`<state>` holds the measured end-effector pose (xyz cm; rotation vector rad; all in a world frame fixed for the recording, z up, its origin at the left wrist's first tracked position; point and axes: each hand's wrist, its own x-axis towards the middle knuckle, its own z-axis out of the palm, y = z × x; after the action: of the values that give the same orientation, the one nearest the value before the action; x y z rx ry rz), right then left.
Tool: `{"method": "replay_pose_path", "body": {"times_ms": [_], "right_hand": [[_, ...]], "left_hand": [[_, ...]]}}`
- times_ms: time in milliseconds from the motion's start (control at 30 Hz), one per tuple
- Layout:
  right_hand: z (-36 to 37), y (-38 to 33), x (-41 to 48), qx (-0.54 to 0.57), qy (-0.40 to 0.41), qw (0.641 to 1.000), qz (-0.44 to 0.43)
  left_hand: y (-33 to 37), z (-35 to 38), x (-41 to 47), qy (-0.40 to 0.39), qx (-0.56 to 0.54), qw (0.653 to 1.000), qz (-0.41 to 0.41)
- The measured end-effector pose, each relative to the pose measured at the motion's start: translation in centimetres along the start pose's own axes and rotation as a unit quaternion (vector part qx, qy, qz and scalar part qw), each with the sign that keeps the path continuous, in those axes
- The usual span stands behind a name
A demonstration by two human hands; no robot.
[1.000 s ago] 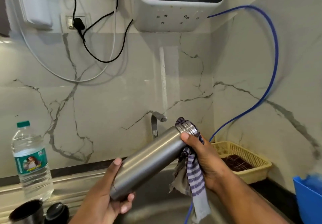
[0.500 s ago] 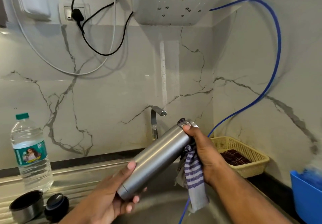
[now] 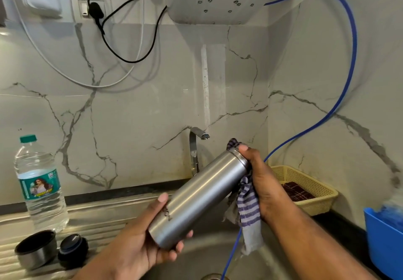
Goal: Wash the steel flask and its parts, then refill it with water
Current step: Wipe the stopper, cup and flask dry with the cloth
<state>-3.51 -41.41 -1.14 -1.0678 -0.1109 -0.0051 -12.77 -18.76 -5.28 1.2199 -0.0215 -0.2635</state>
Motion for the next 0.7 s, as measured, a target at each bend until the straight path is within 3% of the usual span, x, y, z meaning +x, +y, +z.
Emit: {"method": "replay_pose_path", "body": {"times_ms": [67, 133, 233, 333, 433, 500, 567, 600, 700], "right_hand": [[0.0, 0.2, 0.4, 0.005, 0.034, 0.999, 0.008], [0.1, 0.5, 0.6, 0.006, 0.044, 0.999, 0.023], [0.3, 1.0, 0.6, 0.01, 0.034, 0.999, 0.02], [0.3, 1.6, 1.1, -0.001, 0.062, 0.998, -0.013], [1.3, 3.3, 0.6, -0.076, 0.07, 0.99, -0.092], [2.2, 4.3, -1.0, -0.181, 0.04, 0.97, -0.158], [3.2, 5.3, -2.5, -0.21, -0.062, 0.949, -0.225], [3.5, 6.0, -3.3, -0.238, -0.12, 0.928, -0.259], [3.7, 6.7, -4.8, -0.376, -0.244, 0.814, -0.371]], "left_hand": [[0.0, 0.2, 1.2, 0.115, 0.12, 0.977, 0.131], [-0.1, 0.5, 1.4, 0.133, 0.262, 0.932, 0.214], [-0.8, 0.4, 1.5, 0.132, 0.283, 0.931, 0.187], [-1.3, 2.5, 1.1, 0.064, 0.123, 0.981, 0.133], [-1.2, 4.9, -0.1, 0.057, 0.065, 0.988, 0.127], [-0.7, 5.5, -0.2, 0.072, 0.006, 0.99, 0.125], [-0.5, 5.3, 0.1, 0.064, -0.093, 0.988, 0.104], [-0.6, 4.7, 0.1, 0.017, -0.144, 0.984, 0.104], [0.2, 2.7, 0.6, -0.058, -0.236, 0.966, 0.088]]}}
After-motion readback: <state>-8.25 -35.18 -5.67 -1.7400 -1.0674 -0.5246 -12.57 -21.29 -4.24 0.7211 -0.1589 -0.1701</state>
